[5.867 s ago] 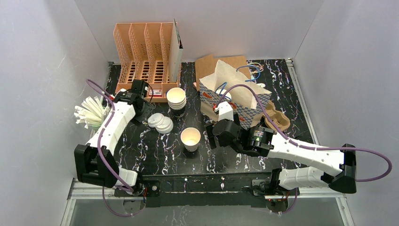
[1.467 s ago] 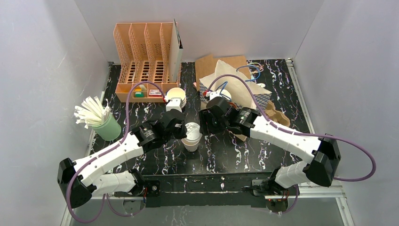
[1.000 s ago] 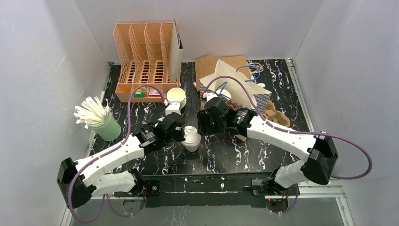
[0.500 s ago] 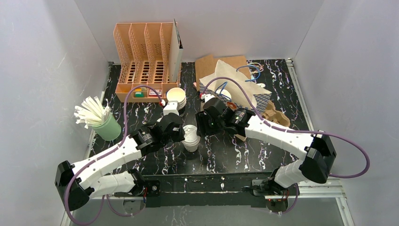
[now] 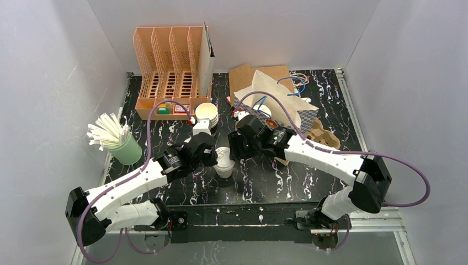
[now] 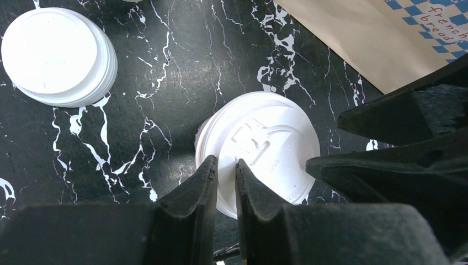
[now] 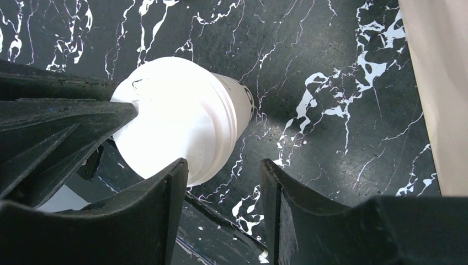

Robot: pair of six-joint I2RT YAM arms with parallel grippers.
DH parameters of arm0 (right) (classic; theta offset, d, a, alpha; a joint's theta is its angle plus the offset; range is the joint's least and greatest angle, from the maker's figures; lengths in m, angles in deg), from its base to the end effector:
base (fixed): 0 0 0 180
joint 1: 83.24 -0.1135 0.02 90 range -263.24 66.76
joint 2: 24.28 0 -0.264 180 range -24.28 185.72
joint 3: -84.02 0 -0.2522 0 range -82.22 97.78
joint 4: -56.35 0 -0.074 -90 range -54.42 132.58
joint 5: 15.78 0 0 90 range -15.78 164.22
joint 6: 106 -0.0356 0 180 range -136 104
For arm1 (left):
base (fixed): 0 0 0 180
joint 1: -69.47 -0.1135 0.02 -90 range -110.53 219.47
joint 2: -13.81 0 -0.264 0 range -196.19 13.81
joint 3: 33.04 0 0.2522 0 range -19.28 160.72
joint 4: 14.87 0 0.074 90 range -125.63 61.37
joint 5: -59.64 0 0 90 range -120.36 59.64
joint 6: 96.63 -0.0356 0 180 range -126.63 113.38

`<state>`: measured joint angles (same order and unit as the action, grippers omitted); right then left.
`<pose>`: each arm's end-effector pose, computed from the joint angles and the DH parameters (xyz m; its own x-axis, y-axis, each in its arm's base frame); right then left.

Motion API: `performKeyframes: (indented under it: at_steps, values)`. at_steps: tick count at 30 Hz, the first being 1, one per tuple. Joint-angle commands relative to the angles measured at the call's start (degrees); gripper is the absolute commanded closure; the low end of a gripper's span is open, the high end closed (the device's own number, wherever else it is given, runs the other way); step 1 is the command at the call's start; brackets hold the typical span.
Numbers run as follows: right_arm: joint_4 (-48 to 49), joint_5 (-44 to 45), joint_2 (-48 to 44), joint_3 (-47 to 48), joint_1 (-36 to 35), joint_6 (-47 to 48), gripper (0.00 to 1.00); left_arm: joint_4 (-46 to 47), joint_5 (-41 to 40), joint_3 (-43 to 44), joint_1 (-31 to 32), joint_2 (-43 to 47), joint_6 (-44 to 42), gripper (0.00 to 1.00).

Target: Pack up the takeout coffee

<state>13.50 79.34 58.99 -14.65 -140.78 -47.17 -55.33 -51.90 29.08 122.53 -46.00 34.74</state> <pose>0.1738 0.2673 0.2900 -0.7409 -0.2043 -0.6398 -0.4943 0.8108 0.3135 0.1447 -0.1708 0.2857 -0.6553 -0.1515 -0.7401 0.1823 0.9190 -0.3495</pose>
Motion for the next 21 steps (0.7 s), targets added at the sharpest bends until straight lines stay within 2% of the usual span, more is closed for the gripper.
performKeyframes:
  at_steps: [1,21]
  values:
    - [2.1,-1.2,0.73,-0.51,0.02,0.94,0.41,0.13,-0.85,-0.81,0.29,0.04,0.1,0.9]
    - [2.8,-3.28,3.26,-0.65,0.03,1.6,0.44,0.06,-1.51,-1.69,0.29,-0.83,0.27,0.88]
